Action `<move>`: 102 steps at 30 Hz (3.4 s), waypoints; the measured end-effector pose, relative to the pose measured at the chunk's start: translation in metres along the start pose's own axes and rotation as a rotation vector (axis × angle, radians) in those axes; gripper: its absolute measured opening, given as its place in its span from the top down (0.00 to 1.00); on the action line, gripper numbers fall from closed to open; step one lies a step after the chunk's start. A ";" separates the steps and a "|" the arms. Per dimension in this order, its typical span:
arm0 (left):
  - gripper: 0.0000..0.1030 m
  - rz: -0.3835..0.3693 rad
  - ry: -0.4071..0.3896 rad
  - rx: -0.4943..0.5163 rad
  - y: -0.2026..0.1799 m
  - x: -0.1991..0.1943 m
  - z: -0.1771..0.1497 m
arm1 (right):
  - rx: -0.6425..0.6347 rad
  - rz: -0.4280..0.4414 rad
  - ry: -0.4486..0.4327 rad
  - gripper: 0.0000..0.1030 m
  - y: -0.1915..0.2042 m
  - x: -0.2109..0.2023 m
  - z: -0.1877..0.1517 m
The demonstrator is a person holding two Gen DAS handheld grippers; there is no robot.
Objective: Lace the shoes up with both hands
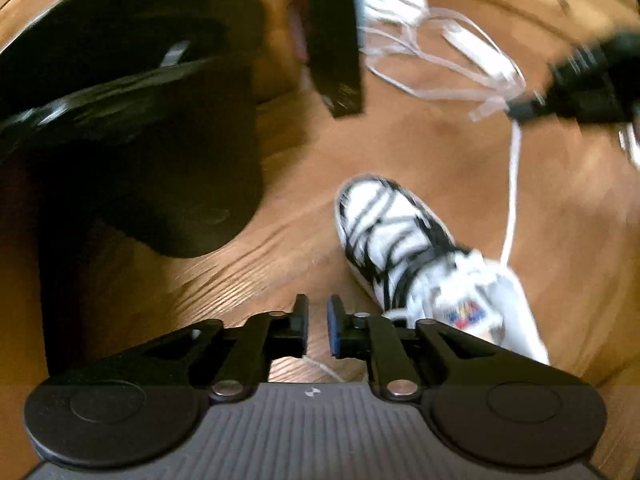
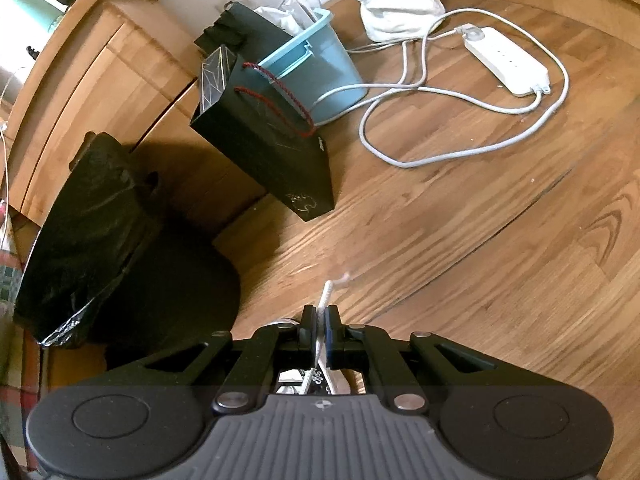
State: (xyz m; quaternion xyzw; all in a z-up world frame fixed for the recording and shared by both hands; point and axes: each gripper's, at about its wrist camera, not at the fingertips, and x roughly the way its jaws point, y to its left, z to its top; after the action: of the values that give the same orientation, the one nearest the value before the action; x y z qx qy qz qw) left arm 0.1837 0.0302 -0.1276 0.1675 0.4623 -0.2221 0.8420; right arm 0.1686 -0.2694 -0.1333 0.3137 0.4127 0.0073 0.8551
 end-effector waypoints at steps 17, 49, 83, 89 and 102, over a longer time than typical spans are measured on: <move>0.51 -0.546 0.115 -1.143 0.074 0.041 -0.066 | 0.059 0.014 0.050 0.80 -0.001 0.005 -0.003; 0.38 -0.589 -0.083 -1.187 0.040 0.055 -0.072 | -0.178 0.030 0.356 0.76 0.035 0.033 -0.066; 0.31 -0.415 -0.068 -1.159 0.054 0.027 -0.058 | -0.592 0.062 0.309 0.75 0.081 0.023 -0.095; 0.31 -0.364 -0.056 -1.139 0.057 0.025 -0.056 | -0.836 0.028 0.275 0.72 0.096 0.019 -0.123; 0.31 -0.365 -0.053 -1.120 0.056 0.023 -0.052 | -1.450 -0.016 0.183 0.72 0.116 0.014 -0.196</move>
State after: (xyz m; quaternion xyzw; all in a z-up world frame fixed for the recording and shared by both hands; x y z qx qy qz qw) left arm 0.1874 0.0975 -0.1702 -0.3906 0.5092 -0.0898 0.7616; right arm 0.0669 -0.0684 -0.1710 -0.3362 0.3762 0.2987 0.8100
